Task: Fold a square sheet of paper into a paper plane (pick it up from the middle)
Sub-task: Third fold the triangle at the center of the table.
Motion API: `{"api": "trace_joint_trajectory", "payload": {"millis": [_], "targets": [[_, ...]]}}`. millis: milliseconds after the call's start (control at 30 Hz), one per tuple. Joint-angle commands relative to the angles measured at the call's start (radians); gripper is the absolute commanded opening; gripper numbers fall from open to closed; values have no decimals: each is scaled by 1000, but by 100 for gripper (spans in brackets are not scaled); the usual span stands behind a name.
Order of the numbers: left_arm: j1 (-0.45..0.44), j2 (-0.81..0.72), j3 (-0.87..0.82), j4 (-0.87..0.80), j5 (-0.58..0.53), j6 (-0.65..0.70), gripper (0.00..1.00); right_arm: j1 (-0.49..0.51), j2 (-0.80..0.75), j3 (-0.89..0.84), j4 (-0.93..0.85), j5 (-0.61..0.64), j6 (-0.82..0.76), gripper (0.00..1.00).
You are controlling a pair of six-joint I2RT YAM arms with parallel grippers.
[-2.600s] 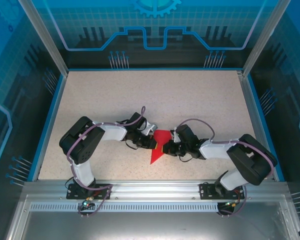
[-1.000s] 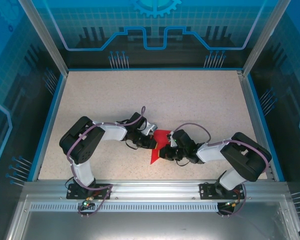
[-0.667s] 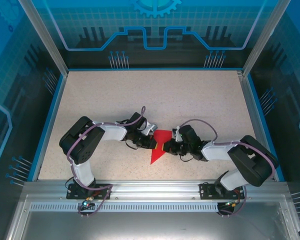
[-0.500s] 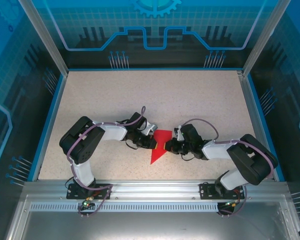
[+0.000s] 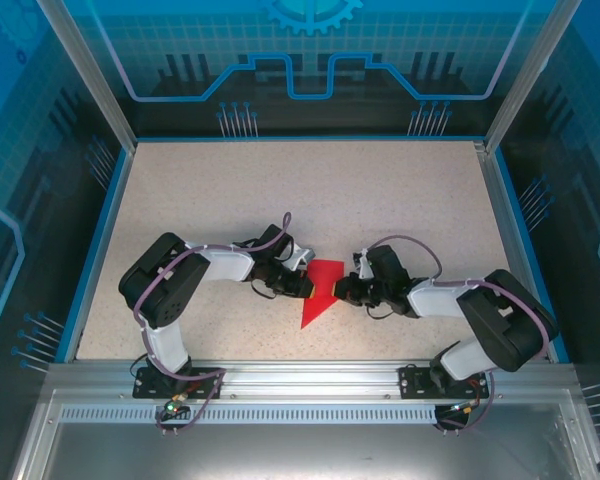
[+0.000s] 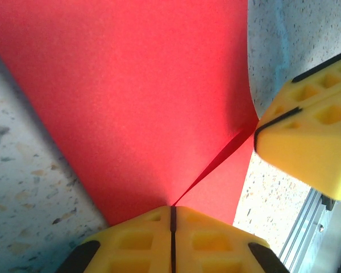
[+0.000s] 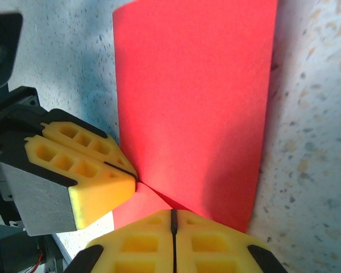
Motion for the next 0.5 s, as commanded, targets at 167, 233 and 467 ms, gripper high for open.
{"api": "trace_joint_trajectory", "payload": {"millis": [167,233,467], "targets": [[-13,48,-14,-90,-69,24,10,-19,88,-41,19,-7,-23,6],[-13,39,-13,-81,-65,10,12,-21,90,-40,18,-2,-25,6],[-13,-125,-12,-105,-95,-59,35,-22,-40,36,-170,10,-101,9]]}}
